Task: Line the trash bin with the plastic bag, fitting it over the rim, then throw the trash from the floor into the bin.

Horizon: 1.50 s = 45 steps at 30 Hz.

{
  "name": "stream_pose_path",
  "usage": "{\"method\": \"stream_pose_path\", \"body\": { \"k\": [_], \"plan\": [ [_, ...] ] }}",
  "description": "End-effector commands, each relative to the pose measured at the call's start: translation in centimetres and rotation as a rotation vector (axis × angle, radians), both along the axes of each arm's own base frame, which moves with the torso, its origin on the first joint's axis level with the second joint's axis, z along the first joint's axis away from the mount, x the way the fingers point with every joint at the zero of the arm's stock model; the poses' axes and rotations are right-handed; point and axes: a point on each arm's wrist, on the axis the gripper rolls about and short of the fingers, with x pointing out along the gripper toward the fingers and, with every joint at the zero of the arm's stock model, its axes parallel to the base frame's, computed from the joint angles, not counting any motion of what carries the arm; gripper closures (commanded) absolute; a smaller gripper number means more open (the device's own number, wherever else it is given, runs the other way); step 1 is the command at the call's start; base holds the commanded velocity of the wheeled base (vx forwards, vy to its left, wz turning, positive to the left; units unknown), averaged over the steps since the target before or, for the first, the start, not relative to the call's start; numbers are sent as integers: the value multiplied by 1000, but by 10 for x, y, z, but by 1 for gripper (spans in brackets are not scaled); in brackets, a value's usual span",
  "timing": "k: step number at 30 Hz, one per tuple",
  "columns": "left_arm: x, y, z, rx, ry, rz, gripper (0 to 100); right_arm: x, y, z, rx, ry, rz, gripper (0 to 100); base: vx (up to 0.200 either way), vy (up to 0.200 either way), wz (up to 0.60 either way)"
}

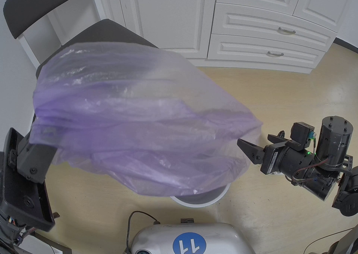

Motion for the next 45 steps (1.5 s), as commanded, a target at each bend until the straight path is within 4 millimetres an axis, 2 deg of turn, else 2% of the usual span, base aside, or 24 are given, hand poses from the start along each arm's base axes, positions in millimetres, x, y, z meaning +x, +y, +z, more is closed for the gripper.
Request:
{"method": "stream_pose_path", "body": {
  "k": [1,6,10,12,17,25,38,39,45],
  "plan": [
    [-3,3,0,-5,-9,-11,100,2,-1,-2,-7,7,-9,0,0,0,0],
    [-5,6,5,-41,-3,-32,100,3,-1,-6,-12,29,0,0,0,0,0],
    [-7,9,9,-79,5,-56,100,7,-4,-6,63,66,9,0,0,0,0],
    [-10,12,18,-134,5,-92,100,7,-15,-5,122,152,104,0,0,0,0],
    [-10,13,20,-147,2,-97,100,6,-22,-2,156,188,141,0,0,0,0],
    [-10,12,20,-145,5,-98,100,2,-19,2,206,199,168,0,0,0,0],
    [-10,11,19,-142,8,-101,100,5,-7,-4,252,180,201,0,0,0,0],
    [-10,12,19,-141,9,-101,100,5,-7,-4,252,180,201,100,0,0,0],
    [-10,12,18,-140,10,-101,100,8,-3,-10,263,209,200,100,0,0,0]
  ]
}}
